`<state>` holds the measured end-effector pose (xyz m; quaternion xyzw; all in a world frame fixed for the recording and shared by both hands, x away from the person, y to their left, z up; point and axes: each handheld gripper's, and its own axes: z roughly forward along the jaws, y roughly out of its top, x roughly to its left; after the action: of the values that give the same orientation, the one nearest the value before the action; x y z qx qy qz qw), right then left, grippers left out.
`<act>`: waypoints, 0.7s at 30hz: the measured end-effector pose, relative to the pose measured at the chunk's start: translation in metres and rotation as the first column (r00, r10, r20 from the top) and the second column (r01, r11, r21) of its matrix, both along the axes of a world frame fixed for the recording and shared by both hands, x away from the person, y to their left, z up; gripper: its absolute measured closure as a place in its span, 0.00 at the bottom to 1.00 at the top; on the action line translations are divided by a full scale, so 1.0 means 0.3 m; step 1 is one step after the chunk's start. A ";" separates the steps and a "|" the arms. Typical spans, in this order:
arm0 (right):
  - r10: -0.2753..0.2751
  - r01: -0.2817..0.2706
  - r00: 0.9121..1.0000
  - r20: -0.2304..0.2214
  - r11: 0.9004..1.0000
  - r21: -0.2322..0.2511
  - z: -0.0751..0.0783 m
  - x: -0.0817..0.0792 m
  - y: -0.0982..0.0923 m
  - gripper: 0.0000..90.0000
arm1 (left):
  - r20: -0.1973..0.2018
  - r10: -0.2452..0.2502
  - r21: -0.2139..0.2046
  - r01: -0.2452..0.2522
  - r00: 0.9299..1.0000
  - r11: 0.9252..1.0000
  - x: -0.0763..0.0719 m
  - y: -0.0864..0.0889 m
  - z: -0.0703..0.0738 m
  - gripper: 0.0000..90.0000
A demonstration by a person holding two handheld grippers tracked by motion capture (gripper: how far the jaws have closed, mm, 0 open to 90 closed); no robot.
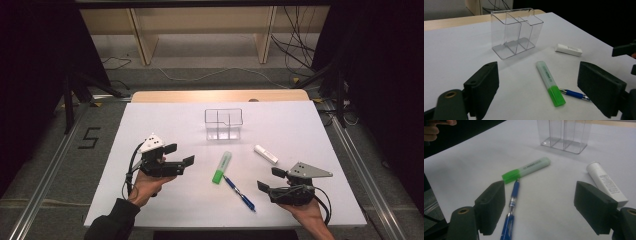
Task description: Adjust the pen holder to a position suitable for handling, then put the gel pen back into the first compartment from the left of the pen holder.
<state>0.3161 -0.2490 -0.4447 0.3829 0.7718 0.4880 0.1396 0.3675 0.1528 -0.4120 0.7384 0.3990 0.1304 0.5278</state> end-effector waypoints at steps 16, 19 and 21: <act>0.084 -0.097 0.992 -0.097 0.987 -0.128 0.023 0.026 0.063 0.29 | 0.029 0.007 0.029 -0.008 1.000 1.000 -0.043 0.018 -0.009 0.18; 0.097 -0.113 0.989 -0.109 0.981 -0.156 0.039 0.042 0.091 0.29 | 0.039 0.004 0.025 -0.005 0.999 1.000 -0.055 0.023 -0.009 0.18; 0.104 -0.125 0.987 -0.123 0.977 -0.171 0.048 0.052 0.114 0.29 | 0.049 0.006 0.022 -0.007 0.999 1.000 -0.066 0.030 -0.009 0.18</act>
<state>0.3318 -0.2148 -0.4304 0.3508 0.8399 0.4017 0.1009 0.3477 0.1617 -0.4146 0.7395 0.3868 0.1544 0.5289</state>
